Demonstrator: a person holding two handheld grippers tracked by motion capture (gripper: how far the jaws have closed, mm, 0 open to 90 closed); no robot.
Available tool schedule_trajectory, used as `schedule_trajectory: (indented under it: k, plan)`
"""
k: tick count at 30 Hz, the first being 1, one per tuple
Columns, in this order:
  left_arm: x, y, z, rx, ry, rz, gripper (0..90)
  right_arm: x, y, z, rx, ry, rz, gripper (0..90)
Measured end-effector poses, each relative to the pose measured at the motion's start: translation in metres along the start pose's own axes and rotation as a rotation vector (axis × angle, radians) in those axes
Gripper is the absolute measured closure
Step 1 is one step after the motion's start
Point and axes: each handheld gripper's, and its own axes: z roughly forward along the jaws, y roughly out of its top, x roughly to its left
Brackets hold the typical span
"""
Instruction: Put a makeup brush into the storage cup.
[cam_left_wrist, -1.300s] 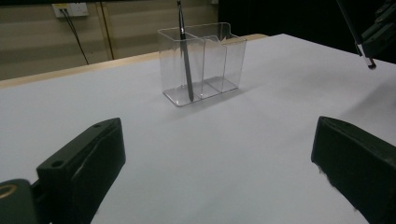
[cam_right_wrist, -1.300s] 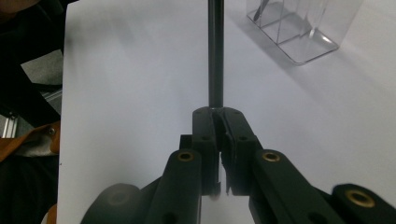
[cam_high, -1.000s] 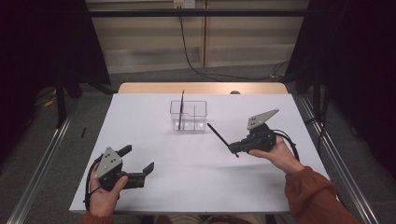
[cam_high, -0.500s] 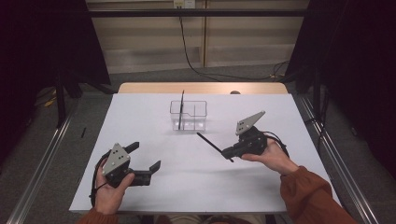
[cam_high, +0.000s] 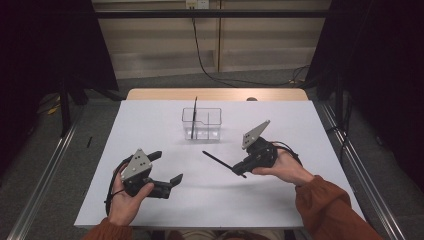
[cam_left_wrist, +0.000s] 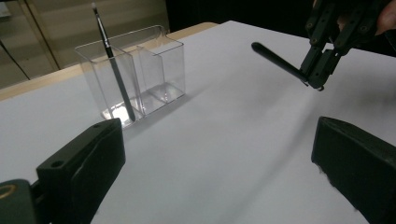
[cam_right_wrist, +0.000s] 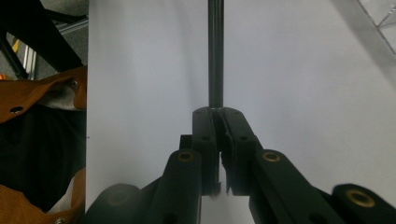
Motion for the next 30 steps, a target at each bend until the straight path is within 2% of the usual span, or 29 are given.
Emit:
schedule_trajectory:
  k: [5, 9, 15, 17, 21, 22, 24, 25, 26, 30]
  plan:
    - [-0.002, 0.011, 0.006, 0.005, -0.019, 0.025, 2.8, 0.0, 0.005, 0.005, 0.042, 0.002, -0.014, 84.2]
    - [-0.005, 0.016, 0.012, 0.032, -0.044, 0.054, 2.8, -0.001, 0.008, 0.006, 0.066, 0.006, -0.033, 84.2]
    - [-0.011, 0.017, 0.027, 0.085, -0.106, 0.07, 2.8, 0.002, 0.012, 0.009, 0.109, 0.004, -0.062, 84.3]
    - [-0.011, 0.018, 0.03, 0.092, -0.117, 0.064, 2.8, 0.003, 0.013, 0.01, 0.136, 0.006, -0.065, 84.3]
    - [-0.012, 0.023, 0.034, 0.116, -0.127, 0.081, 2.7, 0.005, 0.015, 0.015, 0.2, 0.008, -0.099, 84.3]
    - [-0.012, 0.025, 0.034, 0.129, -0.135, 0.089, 2.7, 0.006, 0.016, 0.015, 0.211, 0.009, -0.103, 84.3]
    - [-0.013, 0.028, 0.036, 0.146, -0.151, 0.092, 3.3, 0.007, 0.017, 0.013, 0.198, 0.013, -0.12, 84.3]
    - [-0.012, 0.03, 0.036, 0.153, -0.149, 0.104, 3.3, 0.007, 0.018, 0.013, 0.206, 0.01, -0.117, 84.3]
    - [-0.013, 0.031, 0.037, 0.149, -0.148, 0.092, 3.3, 0.007, 0.019, 0.014, 0.215, 0.011, -0.121, 84.3]
    - [-0.012, 0.035, 0.041, 0.176, -0.169, 0.097, 3.5, 0.009, 0.02, 0.016, 0.264, 0.009, -0.13, 84.3]
